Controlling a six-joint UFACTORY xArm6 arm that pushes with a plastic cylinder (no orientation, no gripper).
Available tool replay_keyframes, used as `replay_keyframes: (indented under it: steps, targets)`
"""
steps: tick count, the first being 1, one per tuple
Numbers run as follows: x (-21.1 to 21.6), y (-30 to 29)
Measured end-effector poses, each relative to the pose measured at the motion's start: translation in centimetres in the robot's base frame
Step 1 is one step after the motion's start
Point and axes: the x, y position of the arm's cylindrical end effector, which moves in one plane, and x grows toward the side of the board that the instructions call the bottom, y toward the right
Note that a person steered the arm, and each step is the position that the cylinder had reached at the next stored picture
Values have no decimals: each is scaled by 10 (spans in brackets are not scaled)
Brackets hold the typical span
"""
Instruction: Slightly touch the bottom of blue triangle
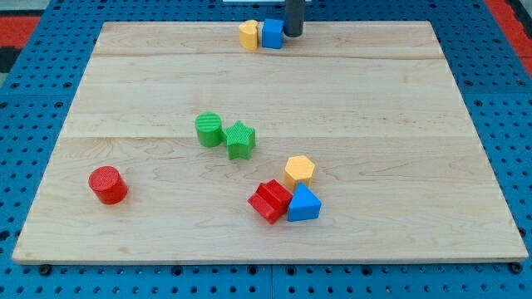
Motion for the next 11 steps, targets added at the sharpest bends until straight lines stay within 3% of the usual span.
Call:
replay_keyframes:
  steps: [2, 4, 7, 9, 11]
  targets:
    - [4, -26]
    - [34, 46]
    - [163, 180]
    - [290, 168]
    - [382, 93]
